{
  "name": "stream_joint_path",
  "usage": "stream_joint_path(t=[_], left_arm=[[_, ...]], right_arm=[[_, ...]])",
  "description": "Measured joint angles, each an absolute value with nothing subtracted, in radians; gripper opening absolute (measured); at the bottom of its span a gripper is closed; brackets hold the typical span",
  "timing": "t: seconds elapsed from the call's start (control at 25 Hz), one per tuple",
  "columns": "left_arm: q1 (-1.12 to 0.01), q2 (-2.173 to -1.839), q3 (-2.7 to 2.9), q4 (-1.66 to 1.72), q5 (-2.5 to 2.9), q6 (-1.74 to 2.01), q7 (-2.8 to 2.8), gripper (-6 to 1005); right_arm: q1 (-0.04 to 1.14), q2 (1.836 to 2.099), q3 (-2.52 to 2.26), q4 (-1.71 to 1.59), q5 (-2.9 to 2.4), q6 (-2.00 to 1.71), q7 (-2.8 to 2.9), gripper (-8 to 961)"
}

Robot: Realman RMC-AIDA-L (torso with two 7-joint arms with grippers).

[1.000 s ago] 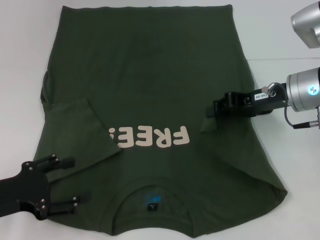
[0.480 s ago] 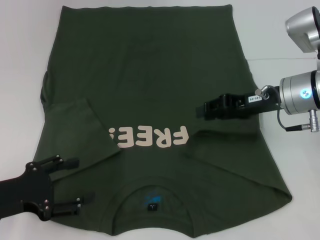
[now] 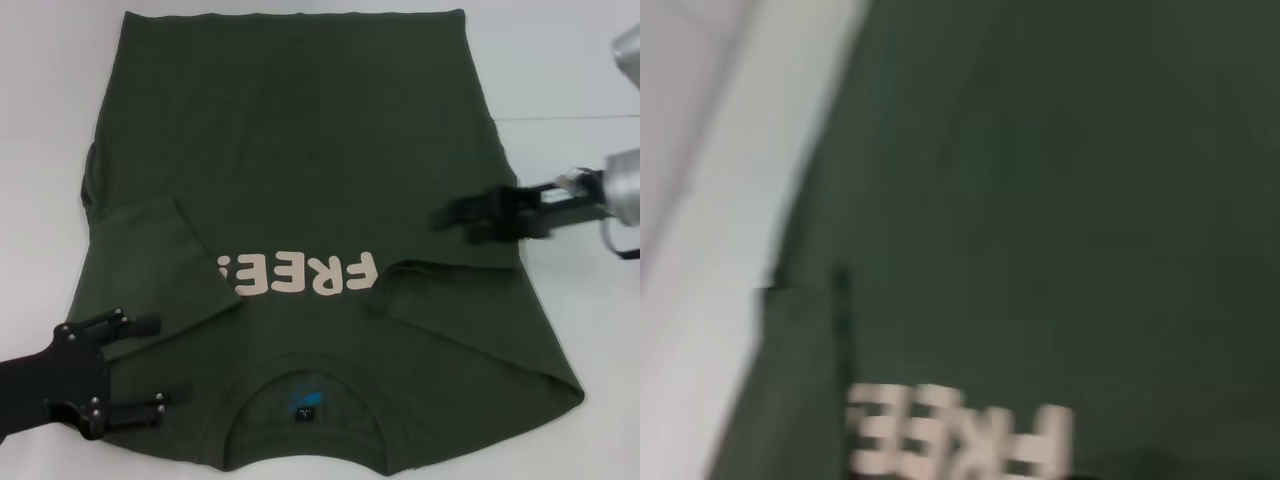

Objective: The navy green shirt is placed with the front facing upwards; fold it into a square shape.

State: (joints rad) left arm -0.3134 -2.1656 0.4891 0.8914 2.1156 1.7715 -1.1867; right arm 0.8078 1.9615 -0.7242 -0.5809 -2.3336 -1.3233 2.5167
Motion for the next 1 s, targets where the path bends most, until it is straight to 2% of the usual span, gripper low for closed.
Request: stream_joint_path(t=[0.08,0.2,0.36,0.48,0.6,0.84,1.0], left_arm=[[-0.313,-2.165,0.489,0.891,2.114,1.772,-1.195,891],[-0.313,-2.165,0.489,0.891,2.114,1.772,-1.197,890],[-0.314,-2.164,0.49,0.891,2.114,1.772,-1.198,890],[-0.322,-2.164,0.493,0.891,2.114,1.772,-1.198,890],[-0.325,-2.164,0.493,0.887,2.114,1.768,-1.196,891],[-0.328,-2.163,0.495,0.87,2.114,1.764,-1.192,891],[-0.328,-2.162,0.49,0.873,2.114,1.766,-1.191,890]], right_arm=[[0.79,1.94,-0.724,-0.584,-2.365,-1.325,2.546,714],[0.755,1.912,-0.723,-0.591,-2.379,-1.326,2.577,733],[0.743,1.886,-0.726,-0.592,-2.427,-1.321,2.636,758],[0.757,1.88,-0.726,-0.595,-2.477,-1.314,2.668,756],[0.784,1.884,-0.728,-0.596,-2.516,-1.305,2.685,754],[0.828,1.918,-0.788,-0.595,-2.602,-1.234,2.735,750],[0.839,1.93,-0.794,-0.59,-2.602,-1.212,2.734,750]])
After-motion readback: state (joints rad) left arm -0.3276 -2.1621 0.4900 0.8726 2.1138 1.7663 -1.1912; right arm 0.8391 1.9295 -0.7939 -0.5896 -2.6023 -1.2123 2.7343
